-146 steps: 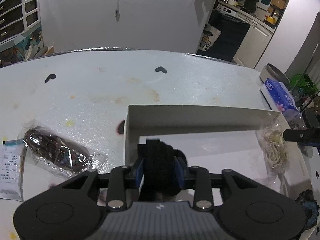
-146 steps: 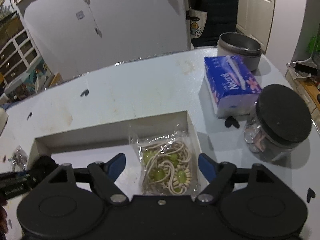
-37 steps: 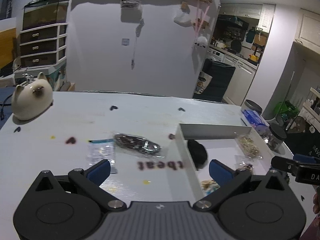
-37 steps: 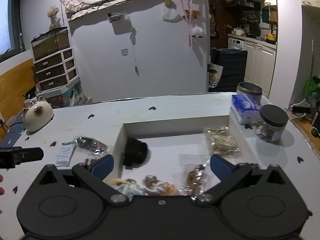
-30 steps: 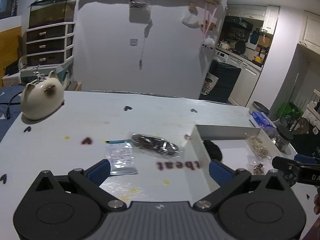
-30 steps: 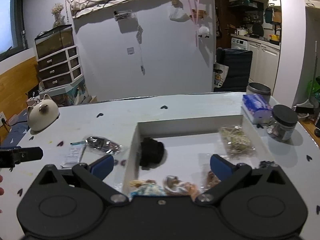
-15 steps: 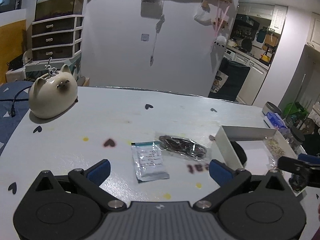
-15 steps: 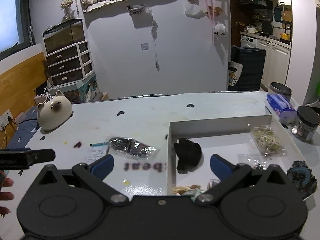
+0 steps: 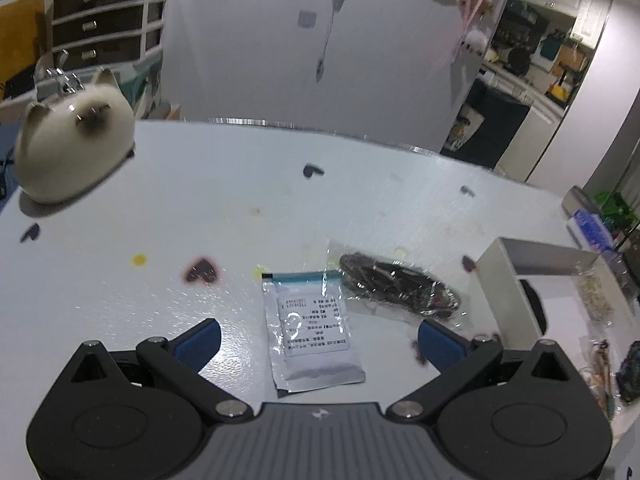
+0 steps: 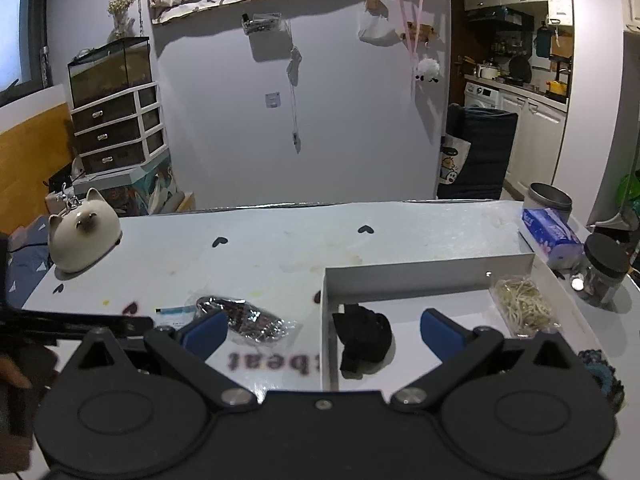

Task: Organize soft objects
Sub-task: 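Grasp the white printed packet with the left gripper while the right grasps the bagged dark cable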

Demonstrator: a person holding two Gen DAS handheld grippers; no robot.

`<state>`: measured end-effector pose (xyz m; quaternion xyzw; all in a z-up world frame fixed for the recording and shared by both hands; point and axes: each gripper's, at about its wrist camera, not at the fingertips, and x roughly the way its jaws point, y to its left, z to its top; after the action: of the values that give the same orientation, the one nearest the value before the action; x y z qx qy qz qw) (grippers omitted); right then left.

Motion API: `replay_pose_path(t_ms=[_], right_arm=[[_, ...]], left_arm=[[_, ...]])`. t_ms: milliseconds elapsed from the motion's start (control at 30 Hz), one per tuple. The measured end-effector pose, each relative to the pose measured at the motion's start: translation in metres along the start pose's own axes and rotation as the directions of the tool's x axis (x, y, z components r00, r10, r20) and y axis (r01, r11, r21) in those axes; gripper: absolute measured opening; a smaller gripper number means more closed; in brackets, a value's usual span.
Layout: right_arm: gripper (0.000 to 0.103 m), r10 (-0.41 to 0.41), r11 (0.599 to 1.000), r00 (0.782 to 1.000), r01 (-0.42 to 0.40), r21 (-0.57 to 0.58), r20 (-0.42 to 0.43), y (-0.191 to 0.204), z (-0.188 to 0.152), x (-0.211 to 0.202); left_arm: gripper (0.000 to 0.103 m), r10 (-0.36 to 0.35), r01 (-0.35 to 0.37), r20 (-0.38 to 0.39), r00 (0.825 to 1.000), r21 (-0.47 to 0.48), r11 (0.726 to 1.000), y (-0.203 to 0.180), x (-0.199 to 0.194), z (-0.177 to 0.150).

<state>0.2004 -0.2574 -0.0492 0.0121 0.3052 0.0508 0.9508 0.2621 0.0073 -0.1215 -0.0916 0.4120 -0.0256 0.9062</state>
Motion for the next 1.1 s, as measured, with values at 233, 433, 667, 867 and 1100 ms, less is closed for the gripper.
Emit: replay_pose_path(t_ms=[233, 433, 667, 867, 1100], right_arm=[[0.103, 0.038, 0.997, 0.999, -0.038, -0.062, 0.000, 0.016, 0.010, 0.020], [0.103, 0.078, 0.988, 0.997, -0.076, -0.135, 0.011, 0.037, 0.027, 0.044], [0.075, 0.133, 0.976, 0.988, -0.145, -0.164, -0.082, 0.048, 0.047, 0.105], [0.040, 0.143, 0.973, 0.963, -0.179, -0.145, -0.230, 0.064, 0.052, 0.163], [0.036, 0.091, 0.961, 0.938, -0.171, -0.219, -0.333, 0.084, 0.033, 0.214]], left_arm=[[0.103, 0.044, -0.041, -0.067, 0.997, 0.045, 0.998, -0.007, 0.043, 0.001], [0.091, 0.063, -0.057, -0.088, 0.994, 0.066, 0.996, -0.004, 0.064, -0.001], [0.069, 0.078, -0.071, -0.050, 0.996, 0.136, 0.988, -0.005, 0.065, -0.006], [0.065, 0.051, -0.045, -0.037, 0.998, 0.155, 0.987, 0.006, 0.056, -0.012], [0.065, 0.038, -0.027, -0.066, 0.997, 0.165, 0.986, 0.032, 0.034, -0.024]])
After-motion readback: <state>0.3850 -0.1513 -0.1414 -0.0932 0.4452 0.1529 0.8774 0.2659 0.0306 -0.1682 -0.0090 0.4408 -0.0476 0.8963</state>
